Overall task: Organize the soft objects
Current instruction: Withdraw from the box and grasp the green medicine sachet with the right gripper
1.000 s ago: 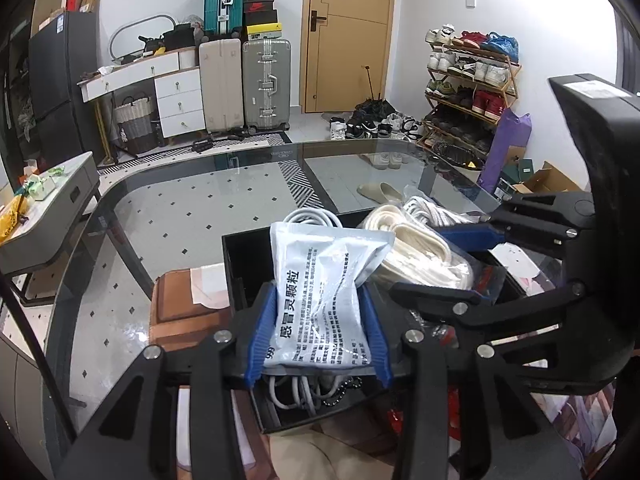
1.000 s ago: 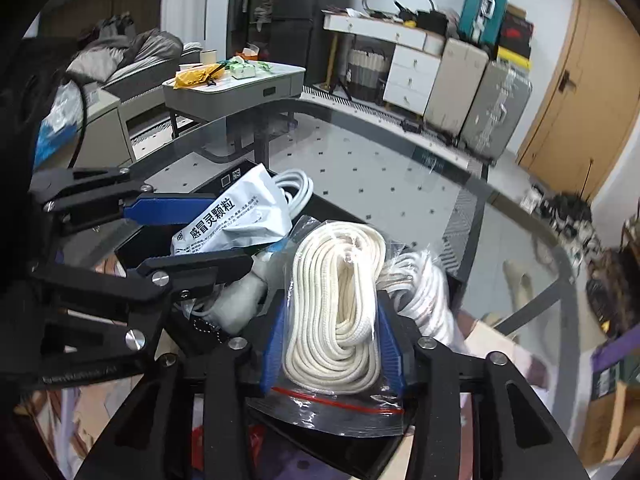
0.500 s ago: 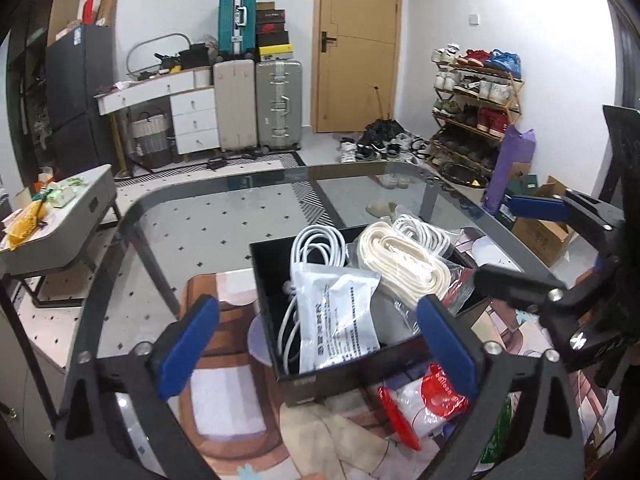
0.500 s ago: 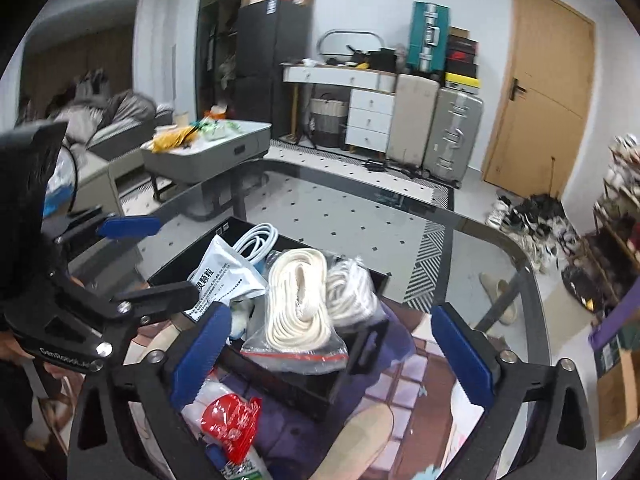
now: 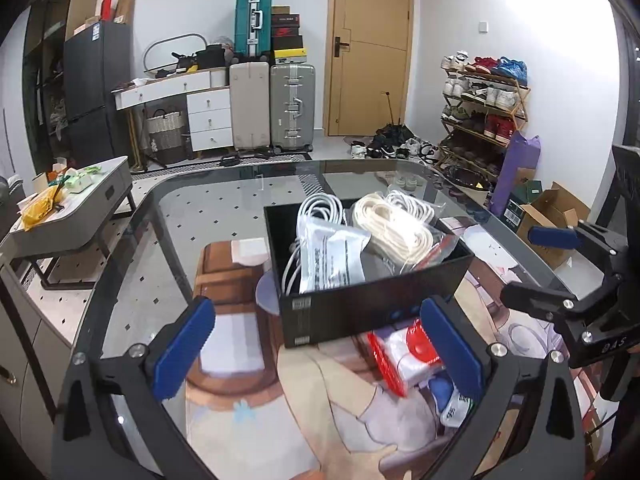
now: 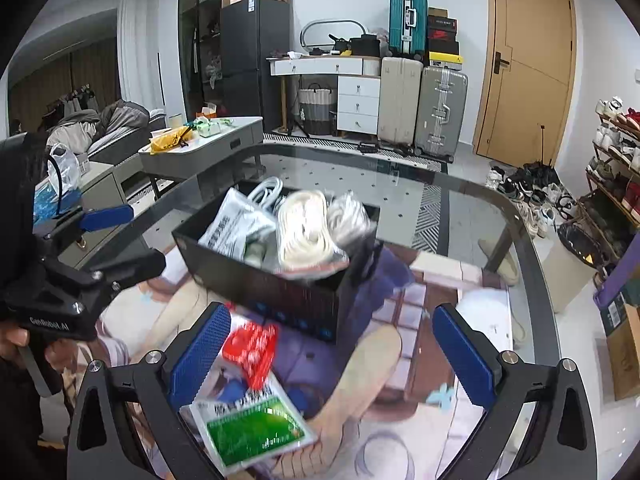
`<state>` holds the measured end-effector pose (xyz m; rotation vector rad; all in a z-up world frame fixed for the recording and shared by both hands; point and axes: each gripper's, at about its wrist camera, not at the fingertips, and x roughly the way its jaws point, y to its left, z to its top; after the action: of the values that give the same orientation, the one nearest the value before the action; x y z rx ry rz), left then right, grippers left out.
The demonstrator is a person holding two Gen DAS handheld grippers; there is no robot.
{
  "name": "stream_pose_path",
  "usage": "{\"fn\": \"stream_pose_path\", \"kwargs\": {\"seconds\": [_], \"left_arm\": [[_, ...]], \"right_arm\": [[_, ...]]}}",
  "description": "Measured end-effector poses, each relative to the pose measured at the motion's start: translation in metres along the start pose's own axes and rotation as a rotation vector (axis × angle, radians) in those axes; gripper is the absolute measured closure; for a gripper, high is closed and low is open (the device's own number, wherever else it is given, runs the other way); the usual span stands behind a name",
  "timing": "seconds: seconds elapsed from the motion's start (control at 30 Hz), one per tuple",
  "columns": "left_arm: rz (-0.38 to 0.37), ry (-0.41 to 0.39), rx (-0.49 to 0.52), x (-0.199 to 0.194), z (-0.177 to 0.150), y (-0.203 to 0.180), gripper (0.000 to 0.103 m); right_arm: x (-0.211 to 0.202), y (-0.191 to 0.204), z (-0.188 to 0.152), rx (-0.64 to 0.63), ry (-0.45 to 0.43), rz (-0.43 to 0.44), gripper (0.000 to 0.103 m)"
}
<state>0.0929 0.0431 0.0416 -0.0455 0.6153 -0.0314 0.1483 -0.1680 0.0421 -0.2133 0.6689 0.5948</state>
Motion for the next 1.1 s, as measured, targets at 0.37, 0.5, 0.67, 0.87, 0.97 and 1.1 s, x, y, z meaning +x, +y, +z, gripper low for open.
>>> {"fn": "stream_pose_path", "kwargs": {"seconds": [0.37,0.5,0.67,0.87,0.97,1.1], "left_arm": [[0.037,0.024,-0.004,-0.003,-0.028,-0.010,0.000],[0.038,0.032,0.007,0.000,-0.035,-0.011,0.000],[0.028,0.061,-0.004,0.006,-0.045,-0.011,0.000],[0.032,0.085,0.014,0.011,-0.053,-0.012,0.000],[0.021,0.095,0.002,0.011,-0.056,-0.010,0.000],[0.011,0.098,0.002,0.010,-0.058,-0.009,0.000]], "right_arm": [[-0.001,0.013,-0.023,-0.039,0.041,0.028,0.001],[0.000,0.011,-0.025,-0.034,0.053,0.041,0.001],[0.006,0.008,-0.031,-0.037,0.085,0.050,0.001],[0.011,0.013,-0.037,-0.072,0.114,0.073,0.001],[0.013,0.019,-0.041,-0.097,0.130,0.090,0.001],[0.019,0.025,-0.047,-0.128,0.168,0.123,0.001]]}}
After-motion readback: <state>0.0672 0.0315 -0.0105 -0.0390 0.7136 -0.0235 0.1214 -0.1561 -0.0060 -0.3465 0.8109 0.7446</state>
